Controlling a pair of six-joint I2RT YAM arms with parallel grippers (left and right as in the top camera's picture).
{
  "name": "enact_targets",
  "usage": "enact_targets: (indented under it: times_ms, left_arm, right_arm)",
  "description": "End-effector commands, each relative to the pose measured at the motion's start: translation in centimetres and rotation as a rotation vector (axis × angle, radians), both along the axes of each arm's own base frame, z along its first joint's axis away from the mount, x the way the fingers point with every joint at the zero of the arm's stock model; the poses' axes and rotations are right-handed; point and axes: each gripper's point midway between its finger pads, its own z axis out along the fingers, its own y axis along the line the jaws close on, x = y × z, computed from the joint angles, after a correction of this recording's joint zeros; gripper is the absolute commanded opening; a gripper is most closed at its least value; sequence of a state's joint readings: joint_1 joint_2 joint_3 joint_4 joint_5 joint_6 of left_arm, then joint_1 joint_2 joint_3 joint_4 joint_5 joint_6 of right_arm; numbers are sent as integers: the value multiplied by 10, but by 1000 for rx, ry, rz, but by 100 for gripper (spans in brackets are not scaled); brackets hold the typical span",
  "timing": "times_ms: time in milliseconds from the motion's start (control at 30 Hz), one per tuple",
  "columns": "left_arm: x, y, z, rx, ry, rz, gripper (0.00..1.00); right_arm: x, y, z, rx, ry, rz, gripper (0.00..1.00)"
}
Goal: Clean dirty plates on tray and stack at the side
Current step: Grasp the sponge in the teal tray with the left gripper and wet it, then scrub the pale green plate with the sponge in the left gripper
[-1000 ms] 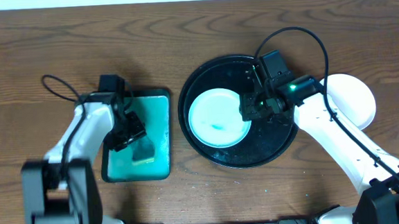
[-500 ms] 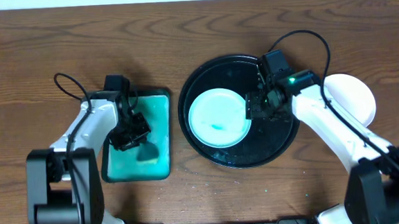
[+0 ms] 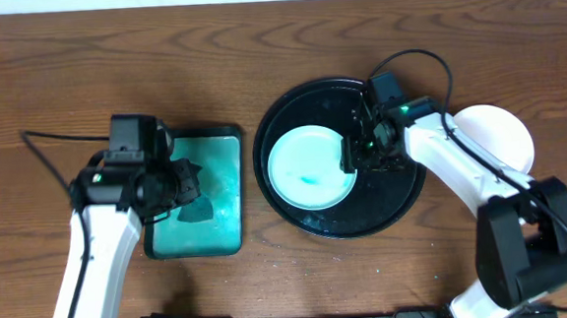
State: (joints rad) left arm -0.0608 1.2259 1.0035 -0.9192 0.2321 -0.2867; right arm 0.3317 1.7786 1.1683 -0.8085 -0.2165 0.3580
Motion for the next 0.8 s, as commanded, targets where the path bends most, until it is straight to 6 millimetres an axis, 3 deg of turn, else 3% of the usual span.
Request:
enact_targets:
  times_ms: [0, 167, 233, 267, 300, 533, 633, 767]
  left_arm:
    - [-1, -9, 20, -41, -63, -42, 7]
    - [-1, -26, 21, -137, -53, -76, 8]
    - [4, -34, 21, -177, -57, -95, 7]
    - [7, -40, 22, -200, -60, -101, 8]
    - [10, -46, 22, -225, -63, -105, 7]
    - [40, -123, 14, -353, -93, -198, 7]
    - [51, -168, -4, -382, -97, -262, 7]
    - [56, -217, -44, -425, -38, -269, 8]
  right_arm:
    - [-1, -1, -21, -15, 41, 15, 62]
    - [-7, 6, -44, -18, 88, 60, 46]
    - [-5, 9, -53, -19, 90, 65, 13]
    - [-4, 10, -57, -19, 92, 64, 4]
    - [-4, 10, -59, -19, 93, 61, 1]
    - [-9, 4, -64, -80, 126, -8, 1]
    - [-13, 2, -65, -104, 130, 1, 1]
    - [-16, 5, -65, -107, 136, 14, 1]
